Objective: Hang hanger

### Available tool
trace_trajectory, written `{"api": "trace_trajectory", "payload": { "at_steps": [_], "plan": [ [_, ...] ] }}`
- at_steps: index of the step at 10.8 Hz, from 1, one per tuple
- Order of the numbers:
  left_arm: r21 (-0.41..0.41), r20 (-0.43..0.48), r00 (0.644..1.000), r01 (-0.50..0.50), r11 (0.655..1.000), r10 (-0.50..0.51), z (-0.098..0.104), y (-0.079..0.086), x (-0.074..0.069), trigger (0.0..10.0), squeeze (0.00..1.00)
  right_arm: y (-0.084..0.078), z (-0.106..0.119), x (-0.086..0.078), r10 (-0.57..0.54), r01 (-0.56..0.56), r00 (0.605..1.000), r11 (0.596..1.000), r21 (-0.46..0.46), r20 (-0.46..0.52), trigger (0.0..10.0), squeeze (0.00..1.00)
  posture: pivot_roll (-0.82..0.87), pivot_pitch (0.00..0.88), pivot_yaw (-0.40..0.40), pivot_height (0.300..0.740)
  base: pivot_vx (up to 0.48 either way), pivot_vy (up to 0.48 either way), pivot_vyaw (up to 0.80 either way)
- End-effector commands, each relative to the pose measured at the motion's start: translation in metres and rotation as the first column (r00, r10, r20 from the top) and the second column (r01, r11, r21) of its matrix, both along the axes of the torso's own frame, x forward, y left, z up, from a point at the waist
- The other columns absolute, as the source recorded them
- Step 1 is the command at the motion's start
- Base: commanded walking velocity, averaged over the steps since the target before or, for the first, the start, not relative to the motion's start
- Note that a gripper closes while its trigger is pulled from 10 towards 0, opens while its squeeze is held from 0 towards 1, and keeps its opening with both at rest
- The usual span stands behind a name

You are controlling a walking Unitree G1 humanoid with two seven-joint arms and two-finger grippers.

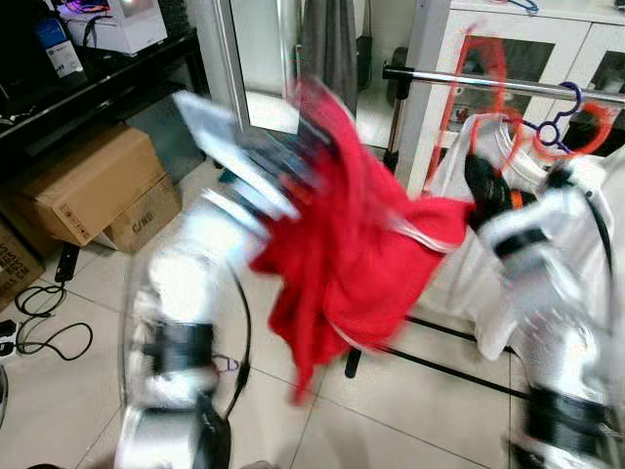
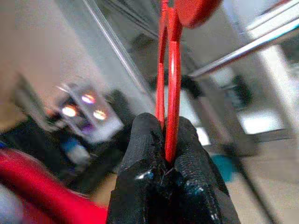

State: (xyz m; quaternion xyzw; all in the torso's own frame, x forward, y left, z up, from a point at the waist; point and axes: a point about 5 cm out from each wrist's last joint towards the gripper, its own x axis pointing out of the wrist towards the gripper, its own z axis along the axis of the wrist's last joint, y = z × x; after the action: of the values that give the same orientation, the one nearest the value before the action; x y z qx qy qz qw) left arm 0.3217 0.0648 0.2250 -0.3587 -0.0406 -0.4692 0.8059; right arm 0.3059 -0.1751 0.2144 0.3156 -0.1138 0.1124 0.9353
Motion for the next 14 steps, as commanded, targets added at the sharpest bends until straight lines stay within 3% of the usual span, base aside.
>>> {"api": "trace_trajectory", "payload": {
  "at_steps": [1, 3, 4, 5, 7, 8, 9, 11, 12, 13, 14],
  "plan": [
    [0.117, 0.025, 0.998, 0.062, 0.991, -0.065, -0.006, -0.013, -0.008, 0.0, 0.00, -0.003, 0.013, 0.000, 0.003, -0.012, 0.998, 0.990, 0.139, 0.064, 0.0, 0.00, -0.02, 0.000, 0.048, 0.740, 0.000, 0.000, 0.00],
    [0.320, 0.026, 0.975, 0.201, 0.926, -0.220, -0.030, -0.025, -0.029, 0.0, 0.00, -0.008, 0.026, -0.001, 0.062, -0.109, 0.986, 0.942, 0.317, 0.157, 0.0, 0.00, -0.01, 0.000, 0.051, 0.740, 0.000, 0.000, 0.00],
    [0.406, 0.007, 0.976, 0.195, 0.893, -0.216, -0.045, -0.021, -0.030, 0.0, 0.00, -0.014, 0.030, -0.001, 0.059, -0.121, 0.983, 0.924, 0.363, 0.175, 0.0, 0.00, -0.02, 0.000, 0.053, 0.740, 0.000, 0.000, 0.00],
    [0.511, -0.009, 0.969, 0.218, 0.831, -0.248, -0.065, -0.017, -0.038, 0.0, 0.00, -0.033, 0.034, 0.001, -0.016, -0.067, 0.984, 0.889, 0.452, 0.177, 0.0, 0.00, -0.02, 0.000, 0.055, 0.740, 0.000, 0.000, 0.00],
    [0.517, -0.023, 0.952, 0.273, 0.812, -0.305, -0.071, -0.019, -0.050, 0.0, 0.00, -0.050, 0.043, 0.002, -0.053, -0.069, 0.976, 0.847, 0.528, 0.213, 0.0, 0.00, -0.02, 0.000, 0.055, 0.740, 0.000, 0.000, 0.00],
    [0.536, -0.036, 0.953, 0.273, 0.799, -0.302, -0.077, -0.019, -0.052, 0.0, 0.00, -0.052, 0.051, 0.001, -0.029, -0.124, 0.967, 0.815, 0.566, 0.253, 0.0, 0.00, -0.02, 0.000, 0.058, 0.740, 0.000, 0.000, 0.00],
    [0.577, -0.065, 0.965, 0.244, 0.780, -0.254, -0.089, -0.014, -0.048, 0.0, 0.00, -0.049, 0.063, -0.005, 0.037, -0.252, 0.937, 0.759, 0.600, 0.347, 0.0, 0.00, -0.02, 0.000, 0.058, 0.740, 0.000, 0.000, 0.00],
    [0.668, -0.094, 0.983, 0.178, 0.723, -0.155, -0.109, 0.010, -0.044, 0.0, 0.00, -0.053, 0.077, -0.019, 0.074, -0.413, 0.871, 0.646, 0.642, 0.486, 0.0, 0.00, -0.02, 0.000, 0.057, 0.740, 0.000, 0.000, 0.00],
    [0.686, -0.119, 0.988, 0.152, 0.711, -0.097, -0.116, 0.023, -0.042, 0.0, 0.00, -0.056, 0.077, -0.023, 0.071, -0.436, 0.860, 0.616, 0.656, 0.505, 0.0, 0.00, -0.02, 0.000, 0.056, 0.740, 0.000, 0.000, 0.00],
    [0.749, -0.140, 0.989, 0.073, 0.659, 0.050, -0.131, 0.055, -0.037, 0.0, 0.00, -0.064, 0.074, -0.024, 0.053, -0.396, 0.875, 0.649, 0.649, 0.481, 0.0, 0.00, -0.01, 0.000, 0.054, 0.740, 0.000, 0.000, 0.00],
    [0.760, -0.110, 0.988, 0.011, 0.650, 0.111, -0.131, 0.066, -0.033, 0.0, 0.00, -0.064, 0.071, -0.023, 0.053, -0.344, 0.897, 0.708, 0.617, 0.439, 0.0, 0.00, -0.01, 0.000, 0.052, 0.740, 0.000, 0.000, 0.00]
  ]
}}
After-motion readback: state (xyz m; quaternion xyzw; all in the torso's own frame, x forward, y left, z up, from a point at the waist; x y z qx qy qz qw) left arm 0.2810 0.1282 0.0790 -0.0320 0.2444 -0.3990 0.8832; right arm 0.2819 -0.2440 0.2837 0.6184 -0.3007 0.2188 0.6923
